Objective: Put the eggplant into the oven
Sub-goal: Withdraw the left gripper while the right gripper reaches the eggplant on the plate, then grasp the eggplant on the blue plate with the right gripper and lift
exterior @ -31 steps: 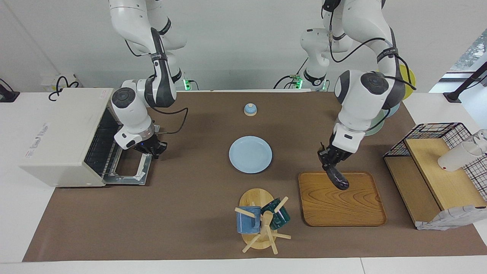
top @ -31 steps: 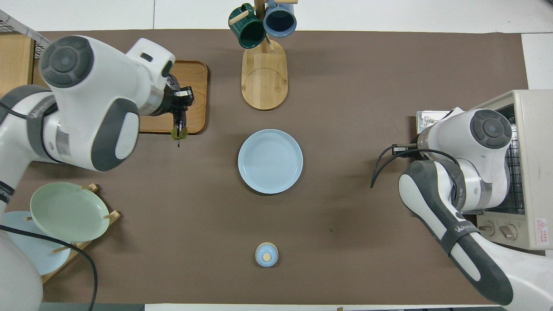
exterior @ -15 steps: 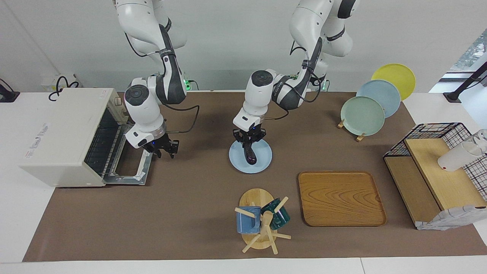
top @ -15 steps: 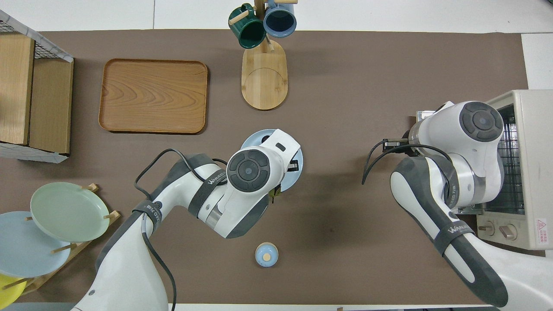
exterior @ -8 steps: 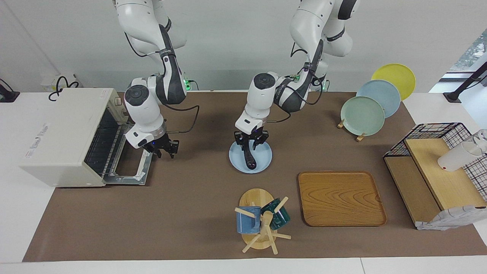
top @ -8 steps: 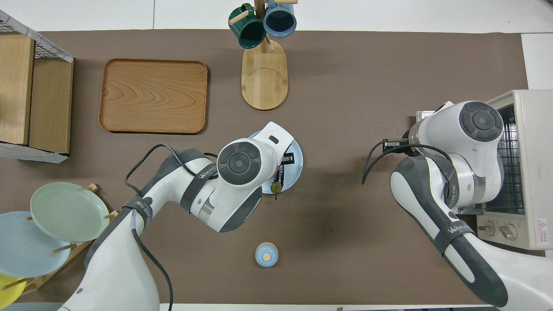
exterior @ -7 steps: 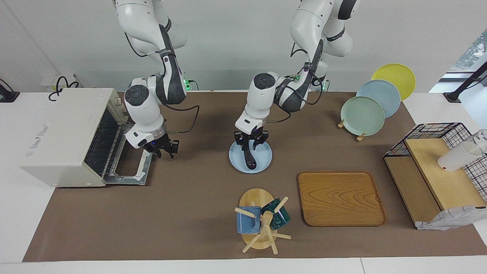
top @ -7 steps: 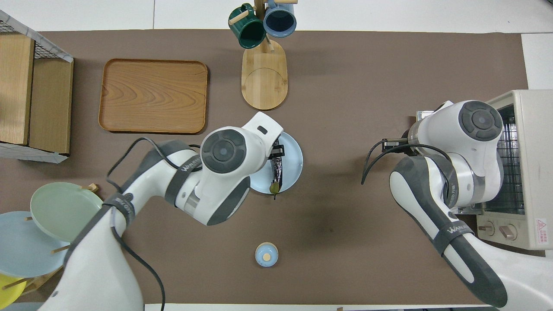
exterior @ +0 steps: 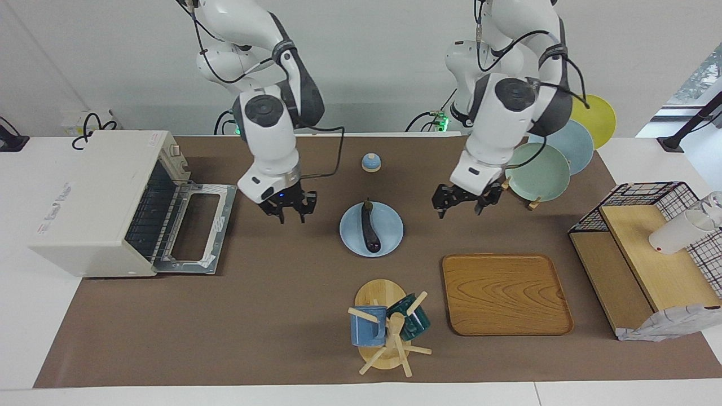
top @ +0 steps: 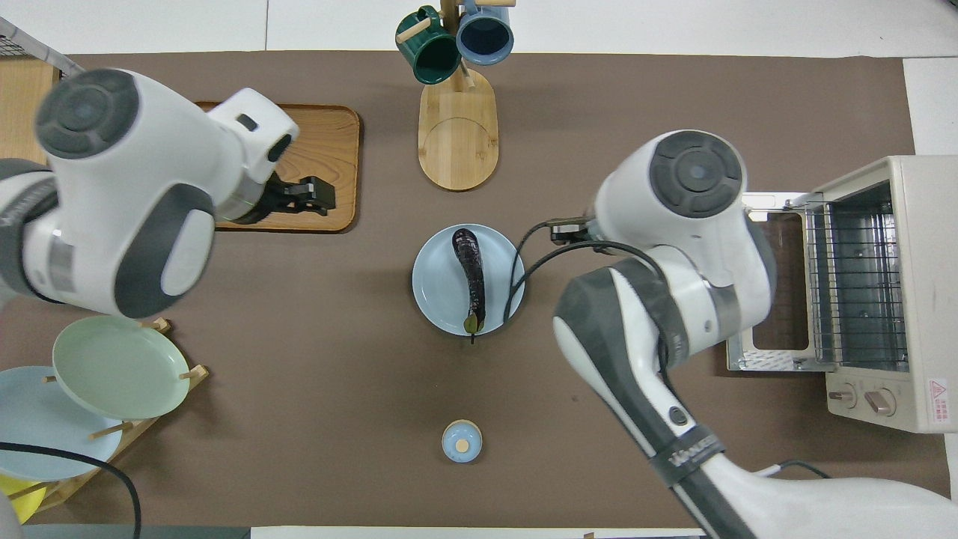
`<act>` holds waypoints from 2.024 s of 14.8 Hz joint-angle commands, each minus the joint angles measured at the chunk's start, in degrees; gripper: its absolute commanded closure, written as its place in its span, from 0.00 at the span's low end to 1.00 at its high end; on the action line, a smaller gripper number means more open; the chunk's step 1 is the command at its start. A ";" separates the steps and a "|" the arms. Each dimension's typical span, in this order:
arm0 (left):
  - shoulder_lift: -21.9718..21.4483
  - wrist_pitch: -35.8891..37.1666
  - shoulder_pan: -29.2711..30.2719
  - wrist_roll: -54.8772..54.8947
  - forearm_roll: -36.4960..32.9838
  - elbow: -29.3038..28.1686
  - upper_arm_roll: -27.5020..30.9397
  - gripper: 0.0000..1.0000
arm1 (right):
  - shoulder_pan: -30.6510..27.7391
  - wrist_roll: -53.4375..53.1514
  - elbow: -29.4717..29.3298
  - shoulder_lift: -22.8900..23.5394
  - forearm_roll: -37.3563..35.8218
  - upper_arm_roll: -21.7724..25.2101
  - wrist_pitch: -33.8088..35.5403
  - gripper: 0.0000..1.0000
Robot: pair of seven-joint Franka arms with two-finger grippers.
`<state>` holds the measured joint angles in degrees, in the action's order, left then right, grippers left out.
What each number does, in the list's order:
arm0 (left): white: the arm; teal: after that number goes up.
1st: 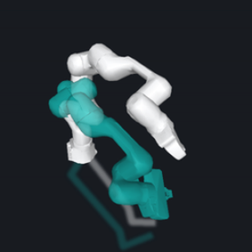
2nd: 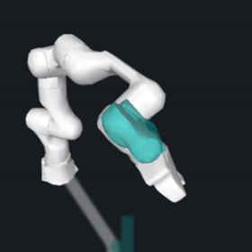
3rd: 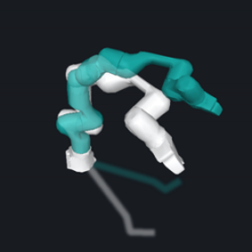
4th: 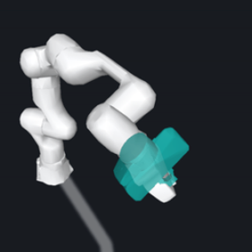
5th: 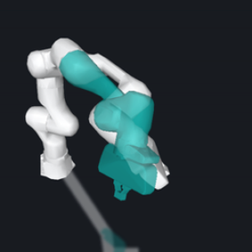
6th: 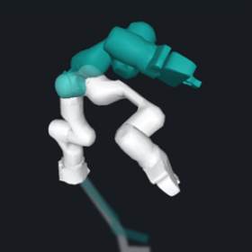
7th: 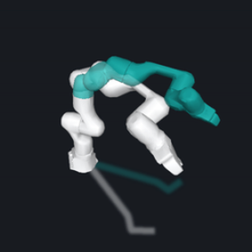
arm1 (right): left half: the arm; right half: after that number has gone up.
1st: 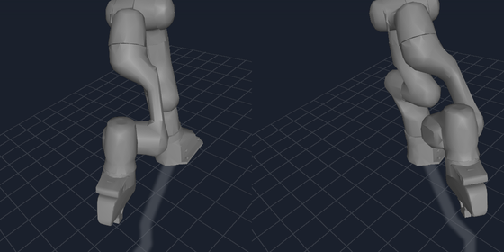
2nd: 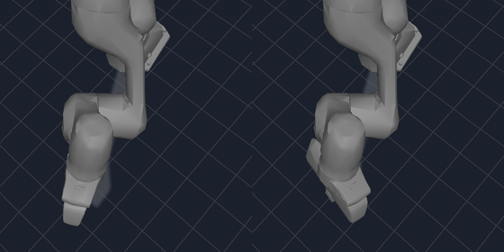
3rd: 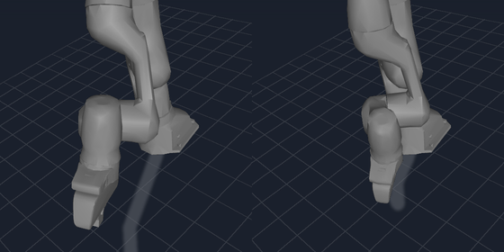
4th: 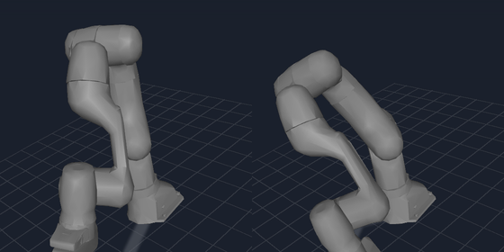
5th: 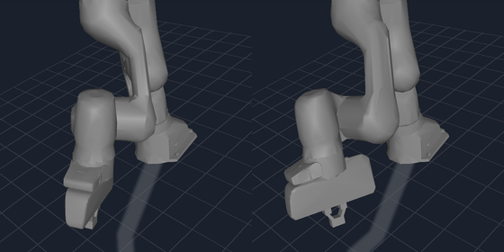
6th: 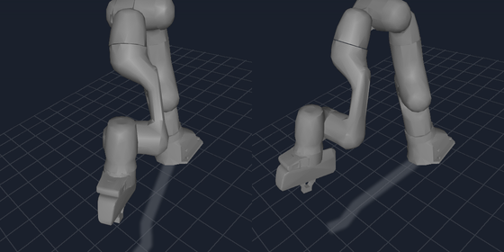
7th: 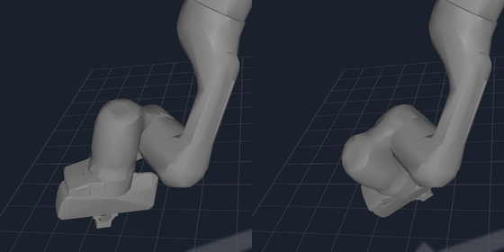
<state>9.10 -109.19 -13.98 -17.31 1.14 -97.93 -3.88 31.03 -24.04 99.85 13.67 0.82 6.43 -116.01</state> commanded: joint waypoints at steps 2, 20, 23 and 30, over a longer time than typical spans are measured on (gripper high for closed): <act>-1.44 10.65 9.65 15.61 1.41 3.98 -0.43 0.00 | 9.20 -12.32 -27.99 20.13 -1.17 0.34 11.24 0.46; -10.14 20.51 11.78 15.73 -1.93 3.56 -0.43 0.00 | 19.51 -20.17 -19.70 26.50 -9.43 0.07 -5.63 0.90; -13.05 19.11 11.96 15.81 -1.76 -1.72 -0.43 0.00 | 19.60 -20.17 -18.81 26.24 -9.52 0.07 -6.43 1.00; -11.57 14.52 12.13 15.81 -0.18 0.01 -0.08 0.00 | 16.18 -15.26 -19.69 17.64 -14.79 0.78 11.04 1.00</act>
<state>-2.40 -94.07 -2.42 -1.82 0.40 -98.41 -3.84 49.89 -42.77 78.02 36.30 -12.74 7.43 -109.47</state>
